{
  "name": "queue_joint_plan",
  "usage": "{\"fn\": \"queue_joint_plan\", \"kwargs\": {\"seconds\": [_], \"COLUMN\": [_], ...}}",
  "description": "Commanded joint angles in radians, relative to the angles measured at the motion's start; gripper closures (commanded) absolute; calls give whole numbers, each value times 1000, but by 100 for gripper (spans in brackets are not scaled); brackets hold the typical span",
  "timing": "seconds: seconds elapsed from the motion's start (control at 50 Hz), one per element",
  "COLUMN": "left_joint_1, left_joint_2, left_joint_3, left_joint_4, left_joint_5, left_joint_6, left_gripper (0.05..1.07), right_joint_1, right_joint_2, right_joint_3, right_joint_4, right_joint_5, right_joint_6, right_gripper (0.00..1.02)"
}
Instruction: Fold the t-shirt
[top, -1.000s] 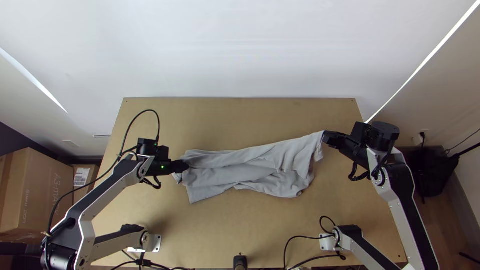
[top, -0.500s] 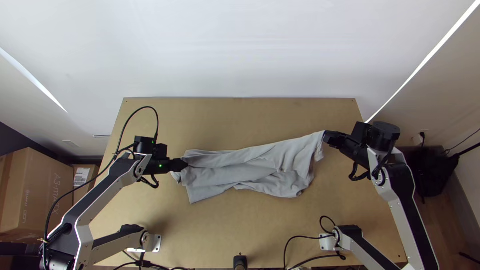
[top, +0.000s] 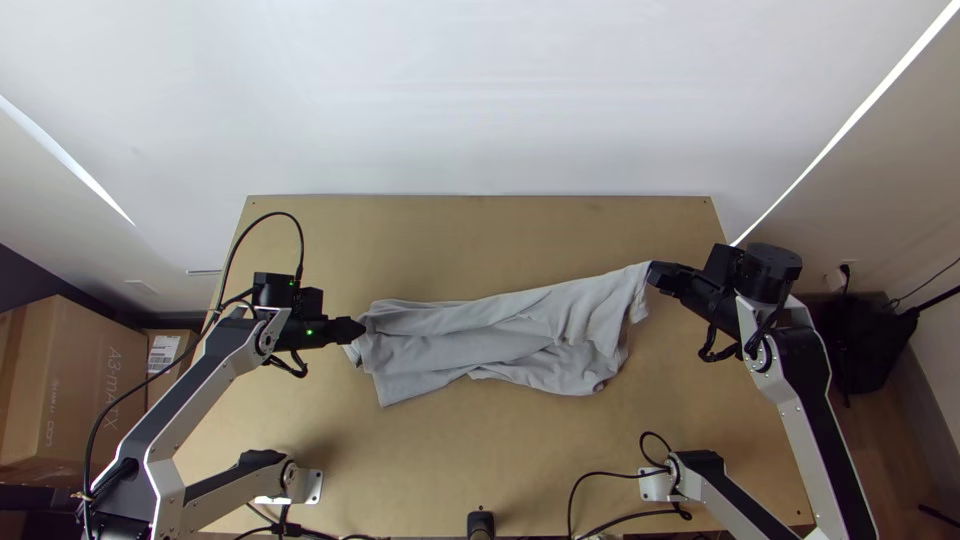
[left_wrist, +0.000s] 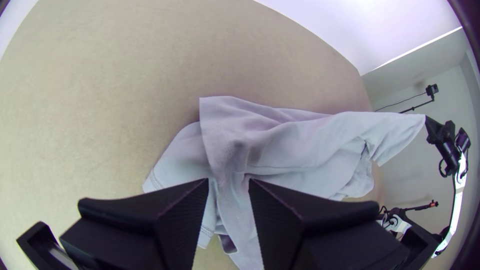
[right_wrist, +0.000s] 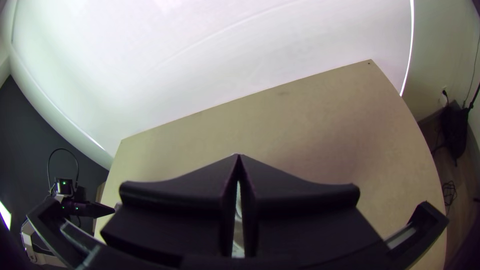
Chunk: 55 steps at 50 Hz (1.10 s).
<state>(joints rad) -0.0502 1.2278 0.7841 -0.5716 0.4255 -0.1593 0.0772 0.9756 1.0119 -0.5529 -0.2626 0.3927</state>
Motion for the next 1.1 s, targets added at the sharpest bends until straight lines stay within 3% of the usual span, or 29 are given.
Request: {"fn": "queue_joint_plan", "kwargs": {"seconds": [0.0, 0.34, 0.38, 0.44, 0.46, 0.72, 1.08], "left_joint_1": [1, -8, -14, -22, -22, -43, 69], "left_joint_2": [-14, 1, 2, -1, -2, 4, -28], "left_joint_3": [15, 3, -6, -32, -40, -60, 112], "left_joint_4": [-11, 30, 45, 111, 133, 138, 16], "left_joint_5": [10, 10, 10, 6, 4, -5, -13], "left_joint_6": [15, 12, 12, -8, -20, -11, -6], "left_gripper": [64, 65, 75, 102, 105, 104, 104], "right_joint_1": [-8, -17, -17, -17, -19, -39, -42], "right_joint_2": [-12, -26, -28, -31, -32, -43, 2], "right_joint_3": [-7, -9, -7, -6, -4, 10, 91], "right_joint_4": [25, 25, 24, 21, 19, 4, -7], "right_joint_5": [-3, -3, -3, -3, -3, -4, -3], "right_joint_6": [12, 12, 12, 12, 12, 15, 15], "right_gripper": [100, 100, 100, 100, 100, 100, 100]}}
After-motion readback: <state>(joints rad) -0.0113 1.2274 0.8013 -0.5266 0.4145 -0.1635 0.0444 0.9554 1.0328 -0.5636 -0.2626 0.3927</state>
